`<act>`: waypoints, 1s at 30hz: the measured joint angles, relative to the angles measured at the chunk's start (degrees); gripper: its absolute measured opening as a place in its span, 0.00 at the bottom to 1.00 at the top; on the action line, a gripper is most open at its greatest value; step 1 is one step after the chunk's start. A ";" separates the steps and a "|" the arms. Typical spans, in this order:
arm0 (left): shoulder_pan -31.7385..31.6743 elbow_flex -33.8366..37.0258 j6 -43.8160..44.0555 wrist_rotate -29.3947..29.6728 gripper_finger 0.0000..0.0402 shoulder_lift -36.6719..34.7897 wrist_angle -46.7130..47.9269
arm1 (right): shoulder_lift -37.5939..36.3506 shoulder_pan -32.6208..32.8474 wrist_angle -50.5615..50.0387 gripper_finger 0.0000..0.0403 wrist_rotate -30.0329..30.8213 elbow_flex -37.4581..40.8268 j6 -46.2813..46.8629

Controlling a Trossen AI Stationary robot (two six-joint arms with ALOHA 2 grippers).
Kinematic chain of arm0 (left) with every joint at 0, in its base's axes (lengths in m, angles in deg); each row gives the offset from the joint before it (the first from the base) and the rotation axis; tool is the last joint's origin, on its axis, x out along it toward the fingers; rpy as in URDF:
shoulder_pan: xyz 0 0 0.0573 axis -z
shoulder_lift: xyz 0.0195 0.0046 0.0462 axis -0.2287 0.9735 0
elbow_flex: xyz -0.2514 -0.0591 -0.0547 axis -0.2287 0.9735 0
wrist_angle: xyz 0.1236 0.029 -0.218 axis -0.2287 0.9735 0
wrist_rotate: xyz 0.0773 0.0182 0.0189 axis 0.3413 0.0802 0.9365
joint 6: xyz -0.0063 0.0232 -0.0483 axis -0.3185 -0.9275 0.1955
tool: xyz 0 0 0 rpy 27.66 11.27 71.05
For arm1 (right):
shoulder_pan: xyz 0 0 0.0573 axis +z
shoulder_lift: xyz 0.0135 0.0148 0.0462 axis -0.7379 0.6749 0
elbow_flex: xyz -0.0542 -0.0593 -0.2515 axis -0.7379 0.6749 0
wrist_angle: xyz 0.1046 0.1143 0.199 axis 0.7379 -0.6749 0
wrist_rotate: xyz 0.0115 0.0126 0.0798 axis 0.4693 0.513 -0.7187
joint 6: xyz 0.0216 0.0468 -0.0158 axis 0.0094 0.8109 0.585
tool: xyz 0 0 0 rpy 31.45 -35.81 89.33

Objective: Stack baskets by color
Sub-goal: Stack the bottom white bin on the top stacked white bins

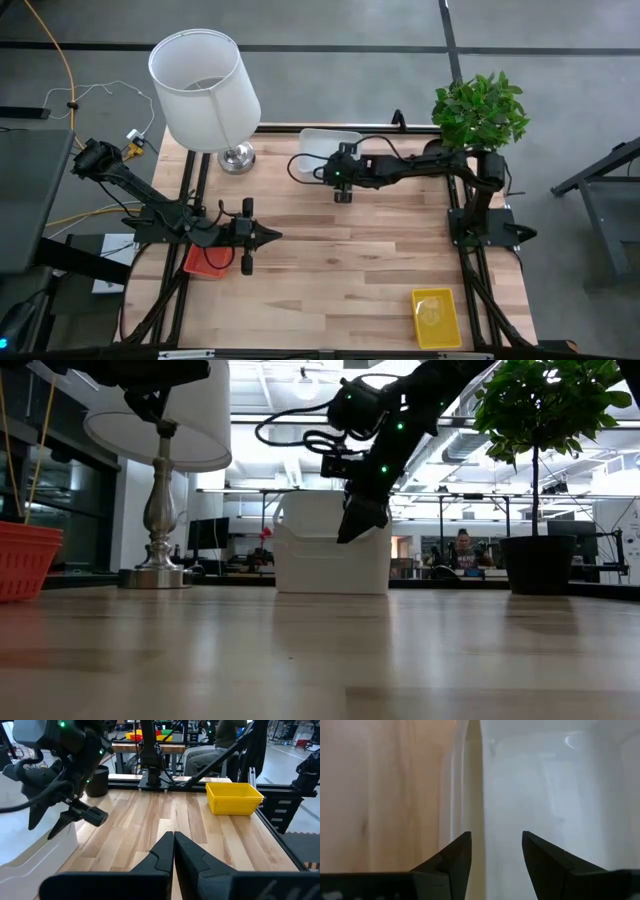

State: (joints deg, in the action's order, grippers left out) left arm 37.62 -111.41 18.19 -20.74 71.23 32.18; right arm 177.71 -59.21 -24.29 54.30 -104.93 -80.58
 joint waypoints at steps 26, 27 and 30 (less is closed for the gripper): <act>0.00 0.00 -0.05 0.00 0.00 0.00 -0.02 | 0.78 -0.68 -2.94 0.01 1.82 -3.10 0.58; 0.00 0.00 -0.20 0.00 0.00 0.00 -0.02 | 0.74 -0.68 -3.77 0.00 1.81 -4.04 0.58; 0.00 0.00 -0.48 0.00 0.00 -0.02 -0.04 | 0.77 -0.66 -7.06 0.00 0.42 -6.91 0.56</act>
State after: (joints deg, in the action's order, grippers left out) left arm 37.62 -111.41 17.71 -20.74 71.20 32.13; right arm 178.48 -59.87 -31.35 54.72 -111.84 -80.02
